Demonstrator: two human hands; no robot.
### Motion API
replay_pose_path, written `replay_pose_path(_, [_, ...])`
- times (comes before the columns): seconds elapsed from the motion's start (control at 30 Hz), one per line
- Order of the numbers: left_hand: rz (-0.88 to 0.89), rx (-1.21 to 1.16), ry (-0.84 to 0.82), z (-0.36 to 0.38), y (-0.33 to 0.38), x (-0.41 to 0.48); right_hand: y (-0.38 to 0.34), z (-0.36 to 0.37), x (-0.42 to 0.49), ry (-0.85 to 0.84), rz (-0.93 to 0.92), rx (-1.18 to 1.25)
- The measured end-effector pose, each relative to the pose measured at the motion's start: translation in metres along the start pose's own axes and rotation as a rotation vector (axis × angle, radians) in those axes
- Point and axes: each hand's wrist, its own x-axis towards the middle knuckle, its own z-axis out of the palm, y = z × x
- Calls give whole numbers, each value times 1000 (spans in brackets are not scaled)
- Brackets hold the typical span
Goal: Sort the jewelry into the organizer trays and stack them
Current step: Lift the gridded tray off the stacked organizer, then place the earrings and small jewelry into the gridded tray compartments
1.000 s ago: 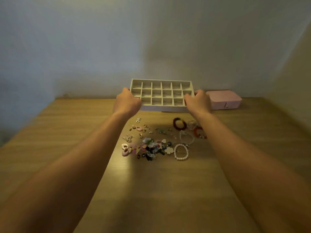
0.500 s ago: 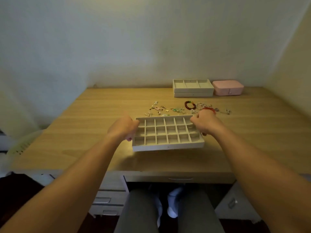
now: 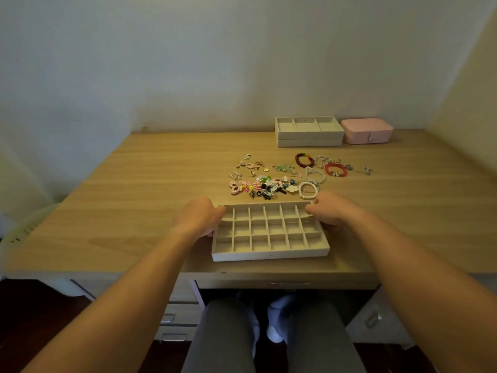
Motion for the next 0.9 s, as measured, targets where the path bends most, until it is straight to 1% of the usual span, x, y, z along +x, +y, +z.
replay_pose_path(0.1, [-20, -80, -66, 3, 7, 11, 3, -10, 11, -28, 18, -30])
replay_pose_path(0.17, [-27, -106, -141, 3, 14, 20, 0, -16, 15, 12, 69, -194])
replay_pose_path(0.23, [-20, -79, -198, -2, 24, 29, -4, -24, 16, 185, 120, -396])
replay_pose_path(0.27, [-3, -45, -184, -7, 31, 34, -7, -27, 18, 278, 125, -424])
replay_pose_path(0.3, [10, 8, -132, -11, 39, 40, -9, -30, 23, 355, 105, -401])
replay_pose_path(0.33, [31, 78, -41, -16, 47, 44, -11, -31, 29, 405, 62, -363])
replay_pose_path(0.37, [49, 148, 58, -19, 55, 47, -13, -30, 36, 419, 5, -318])
replay_pose_path(0.43, [108, 208, 207, -17, 70, 53, -16, -27, 50, 367, -109, -209])
replay_pose_path(0.47, [146, 179, 225, -12, 76, 58, -17, -24, 56, 324, -158, -165])
replay_pose_path(0.5, [179, 121, 208, -8, 81, 62, -19, -22, 60, 282, -200, -126])
replay_pose_path(0.57, [247, -70, 115, -1, 93, 73, -23, -19, 68, 235, -260, -64])
replay_pose_path(0.63, [313, -303, 43, 0, 104, 83, -25, -16, 75, 233, -295, -36])
replay_pose_path(0.7, [353, -479, 34, 0, 112, 90, -27, -13, 79, 244, -313, -58])
replay_pose_path(0.83, [395, -602, 51, 3, 119, 101, -26, -12, 83, 206, -295, -37])
replay_pose_path(0.9, [402, -676, 34, 7, 119, 106, -22, -13, 87, 182, -289, -17])
